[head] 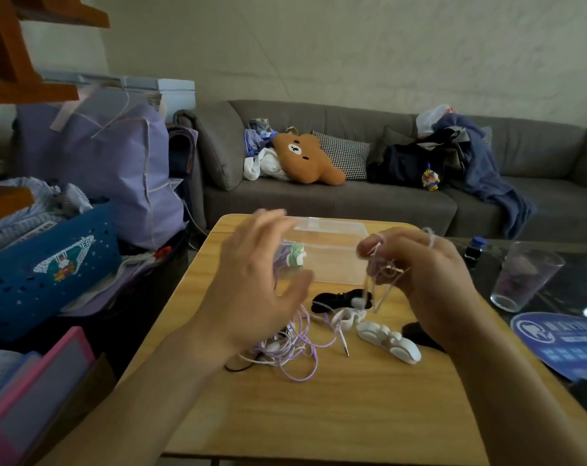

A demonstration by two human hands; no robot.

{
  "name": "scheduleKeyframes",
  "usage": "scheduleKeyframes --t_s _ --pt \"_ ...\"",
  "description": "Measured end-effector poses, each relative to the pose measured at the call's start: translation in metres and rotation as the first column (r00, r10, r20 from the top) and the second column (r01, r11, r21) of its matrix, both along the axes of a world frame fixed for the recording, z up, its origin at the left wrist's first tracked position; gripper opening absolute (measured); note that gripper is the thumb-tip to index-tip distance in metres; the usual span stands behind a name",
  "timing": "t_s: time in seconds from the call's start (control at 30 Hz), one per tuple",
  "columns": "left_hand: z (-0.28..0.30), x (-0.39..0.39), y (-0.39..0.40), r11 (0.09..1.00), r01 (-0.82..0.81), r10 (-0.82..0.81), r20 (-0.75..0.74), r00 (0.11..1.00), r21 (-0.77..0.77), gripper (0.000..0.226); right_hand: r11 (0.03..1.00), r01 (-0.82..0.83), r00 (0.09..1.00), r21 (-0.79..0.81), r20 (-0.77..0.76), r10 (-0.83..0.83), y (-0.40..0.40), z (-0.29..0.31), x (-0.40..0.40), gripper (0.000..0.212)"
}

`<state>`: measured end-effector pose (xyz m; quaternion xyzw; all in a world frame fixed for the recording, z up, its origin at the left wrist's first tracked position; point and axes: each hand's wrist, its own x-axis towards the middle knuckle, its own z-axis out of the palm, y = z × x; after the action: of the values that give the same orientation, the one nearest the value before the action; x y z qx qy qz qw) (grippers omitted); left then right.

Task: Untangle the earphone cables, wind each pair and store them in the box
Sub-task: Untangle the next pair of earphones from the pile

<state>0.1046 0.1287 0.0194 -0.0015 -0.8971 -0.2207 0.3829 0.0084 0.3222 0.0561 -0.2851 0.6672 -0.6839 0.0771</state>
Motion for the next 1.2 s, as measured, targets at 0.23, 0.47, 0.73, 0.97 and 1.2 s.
scheduleKeyframes --t_s 0.23,0.47,0.73,0.97,1.2 --pt "-0.001 0.004 0.052 0.862 0.337 -0.425 0.179 0.887 0.378 0.055 0.909 -0.285 0.942 0.304 -0.086 0.324 0.018 0.006 0.012 0.027" --pt "-0.005 0.005 0.029 0.778 0.252 -0.438 0.21 0.874 0.576 0.011 0.959 -0.28 0.93 -0.035 0.239 0.28 0.051 -0.018 -0.014 0.032" --pt "-0.011 -0.006 -0.018 0.689 -0.053 0.11 -0.032 0.993 0.723 0.014 0.944 -0.013 0.996 0.33 0.084 -0.015 0.075 -0.039 -0.032 0.022" --pt "-0.015 -0.011 -0.009 0.769 -0.054 -0.059 0.155 0.986 0.637 0.049 0.914 -0.391 0.896 0.11 0.271 0.351 0.064 -0.023 -0.013 0.019" --pt "0.005 0.007 0.039 0.943 0.212 -0.222 0.01 0.975 0.257 0.037 0.835 -0.418 0.823 -0.357 0.239 0.515 0.032 -0.012 0.019 0.032"
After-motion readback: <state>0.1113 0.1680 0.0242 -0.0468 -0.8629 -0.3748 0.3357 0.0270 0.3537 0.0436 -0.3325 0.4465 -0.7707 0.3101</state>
